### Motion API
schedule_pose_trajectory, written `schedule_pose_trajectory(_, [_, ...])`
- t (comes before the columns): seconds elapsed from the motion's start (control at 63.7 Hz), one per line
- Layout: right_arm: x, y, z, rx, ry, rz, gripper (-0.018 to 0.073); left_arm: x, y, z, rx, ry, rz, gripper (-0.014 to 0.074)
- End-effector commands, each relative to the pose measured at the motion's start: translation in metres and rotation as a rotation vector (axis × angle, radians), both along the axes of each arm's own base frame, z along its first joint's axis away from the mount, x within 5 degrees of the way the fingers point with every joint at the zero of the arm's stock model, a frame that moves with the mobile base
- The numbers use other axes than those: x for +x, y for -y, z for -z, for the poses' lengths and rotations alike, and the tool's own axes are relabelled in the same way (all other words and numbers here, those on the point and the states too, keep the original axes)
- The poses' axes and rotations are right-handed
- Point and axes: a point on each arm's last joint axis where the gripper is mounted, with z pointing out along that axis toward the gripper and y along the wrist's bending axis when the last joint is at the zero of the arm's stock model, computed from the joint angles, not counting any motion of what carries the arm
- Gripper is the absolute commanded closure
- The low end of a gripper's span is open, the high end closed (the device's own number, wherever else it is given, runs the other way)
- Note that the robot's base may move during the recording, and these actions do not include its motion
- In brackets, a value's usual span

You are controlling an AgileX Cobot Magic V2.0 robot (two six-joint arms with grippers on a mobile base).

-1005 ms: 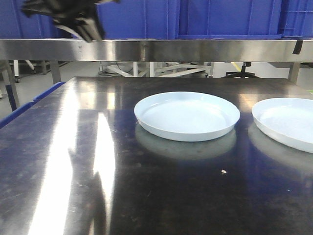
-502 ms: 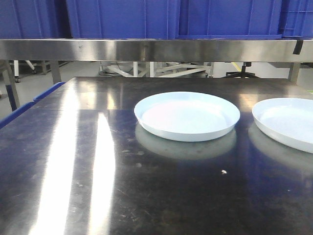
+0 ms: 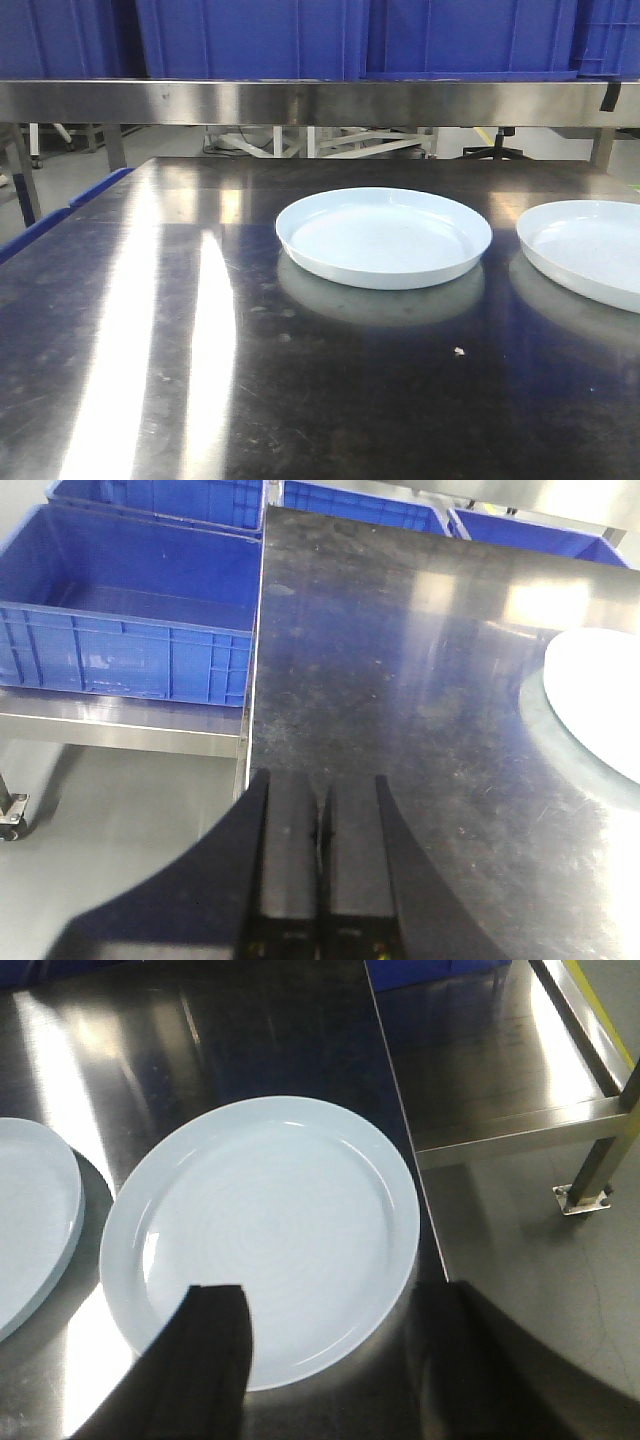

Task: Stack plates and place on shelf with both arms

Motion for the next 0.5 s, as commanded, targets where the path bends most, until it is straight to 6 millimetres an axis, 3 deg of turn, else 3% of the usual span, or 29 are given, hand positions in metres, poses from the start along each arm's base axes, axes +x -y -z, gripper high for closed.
schedule_pose_trajectory(0.0, [0.0049,0.0006,-0.0172,-0.03,0.091,-0.009,0.0263,0.0036,0.0002,-0.015,-0.043,0.091,-0.013,0.05])
schedule_pose_trajectory(0.11, [0.004,0.0005,-0.0155,-0.028,0.07,-0.009,0.0526,0.0037,0.0002,-0.0156,-0.044,0.097,-0.013,0.05])
schedule_pose_trajectory(0.361, [0.0029,0.0003,-0.0135,-0.025,0.046,-0.01,0.0456,0.0037,0.0002,-0.0156,-0.044,0.097,-0.013,0.05])
schedule_pose_trajectory(0.487, [0.0014,0.0001,-0.011,-0.021,0.013,-0.011,0.0194,0.0037,0.0002,-0.0156,-0.044,0.097,-0.013,0.05])
